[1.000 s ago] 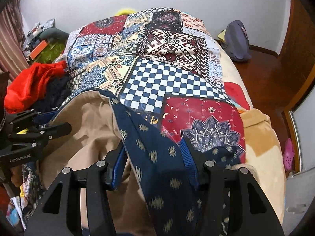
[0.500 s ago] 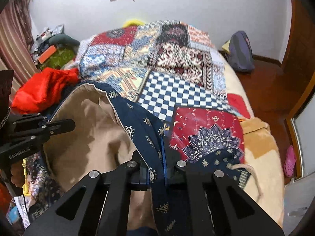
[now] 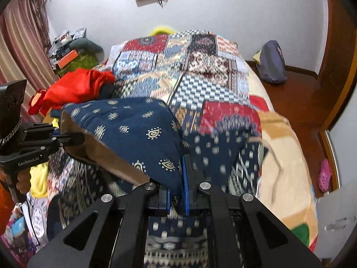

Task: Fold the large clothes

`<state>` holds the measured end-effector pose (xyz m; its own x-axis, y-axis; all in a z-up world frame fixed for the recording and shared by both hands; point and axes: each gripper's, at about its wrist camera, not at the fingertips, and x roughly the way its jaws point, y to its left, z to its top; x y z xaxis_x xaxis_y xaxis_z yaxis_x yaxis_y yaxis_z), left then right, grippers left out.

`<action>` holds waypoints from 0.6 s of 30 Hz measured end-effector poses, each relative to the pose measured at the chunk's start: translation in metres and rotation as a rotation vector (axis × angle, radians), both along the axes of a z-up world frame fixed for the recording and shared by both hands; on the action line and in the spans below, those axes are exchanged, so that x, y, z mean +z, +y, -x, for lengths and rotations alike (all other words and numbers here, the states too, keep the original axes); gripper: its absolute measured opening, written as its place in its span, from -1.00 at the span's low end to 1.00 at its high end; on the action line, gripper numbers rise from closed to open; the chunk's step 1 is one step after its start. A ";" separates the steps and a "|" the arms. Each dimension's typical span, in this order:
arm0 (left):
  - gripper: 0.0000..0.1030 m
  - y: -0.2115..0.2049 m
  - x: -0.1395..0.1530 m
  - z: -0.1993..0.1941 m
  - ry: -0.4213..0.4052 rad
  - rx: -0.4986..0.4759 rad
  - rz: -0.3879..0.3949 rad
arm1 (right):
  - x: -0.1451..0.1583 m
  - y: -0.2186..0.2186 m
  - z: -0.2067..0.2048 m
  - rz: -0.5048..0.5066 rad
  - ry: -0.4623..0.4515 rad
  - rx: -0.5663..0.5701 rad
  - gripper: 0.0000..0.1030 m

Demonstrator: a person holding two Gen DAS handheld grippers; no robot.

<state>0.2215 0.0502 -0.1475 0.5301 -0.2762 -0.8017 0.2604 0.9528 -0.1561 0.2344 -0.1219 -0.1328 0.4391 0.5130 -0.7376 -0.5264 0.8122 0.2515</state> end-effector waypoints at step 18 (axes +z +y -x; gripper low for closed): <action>-0.01 -0.014 0.024 0.069 -0.068 0.004 -0.068 | 0.023 -0.018 0.059 -0.004 -0.020 0.011 -0.05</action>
<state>0.1528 0.0364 -0.1231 0.5846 -0.2203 -0.7808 0.2646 0.9616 -0.0732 0.1758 -0.1404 -0.1096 0.4482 0.5206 -0.7267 -0.5402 0.8054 0.2438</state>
